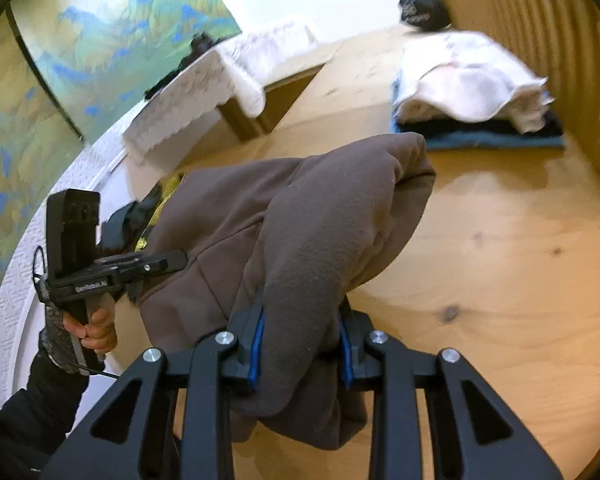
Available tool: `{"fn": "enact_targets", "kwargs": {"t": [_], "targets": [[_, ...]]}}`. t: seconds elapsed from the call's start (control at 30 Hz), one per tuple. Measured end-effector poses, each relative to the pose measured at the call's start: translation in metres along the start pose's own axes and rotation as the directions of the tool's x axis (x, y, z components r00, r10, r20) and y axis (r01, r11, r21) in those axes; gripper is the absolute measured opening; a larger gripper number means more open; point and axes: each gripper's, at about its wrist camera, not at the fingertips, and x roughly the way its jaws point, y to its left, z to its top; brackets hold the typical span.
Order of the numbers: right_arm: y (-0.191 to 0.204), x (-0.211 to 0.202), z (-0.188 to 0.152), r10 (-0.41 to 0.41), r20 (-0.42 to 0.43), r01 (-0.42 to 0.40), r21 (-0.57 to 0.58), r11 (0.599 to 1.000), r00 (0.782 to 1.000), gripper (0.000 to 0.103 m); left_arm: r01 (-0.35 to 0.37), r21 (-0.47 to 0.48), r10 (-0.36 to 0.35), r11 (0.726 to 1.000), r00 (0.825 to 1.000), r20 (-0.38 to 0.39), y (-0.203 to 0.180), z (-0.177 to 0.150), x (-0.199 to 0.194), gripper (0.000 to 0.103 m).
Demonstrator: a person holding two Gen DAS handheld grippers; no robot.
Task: Fold clothes
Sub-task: 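Lift the folded trousers with both grippers and carry them to the clothes stack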
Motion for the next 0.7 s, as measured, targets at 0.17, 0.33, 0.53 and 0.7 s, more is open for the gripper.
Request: {"fn": "enact_targets", "kwargs": {"t": [0.17,0.33,0.53,0.7], "targets": [[-0.012,-0.016,0.019,-0.075,0.044,0.075,0.004,0.997,0.996,0.028,0.003,0.069,-0.003,0.998,1.0,-0.001,-0.028,0.045,0.025,0.023],[-0.029,-0.032,0.079,-0.152,0.1,0.157,-0.036,0.987,0.983,0.028,0.007,0.111,-0.01,0.994,1.0,0.029,-0.051,0.098,0.043,0.023],[-0.061,-0.042,0.177,-0.232,0.176,0.249,-0.079,0.965,0.957,0.028,0.004,0.15,-0.022,0.989,0.993,0.118,-0.07,0.186,0.069,0.023],[-0.094,-0.027,0.25,-0.291,0.191,0.315,-0.104,0.944,0.937,0.028,0.027,0.115,-0.046,0.993,0.985,0.168,-0.062,0.252,0.109,0.023]]}}
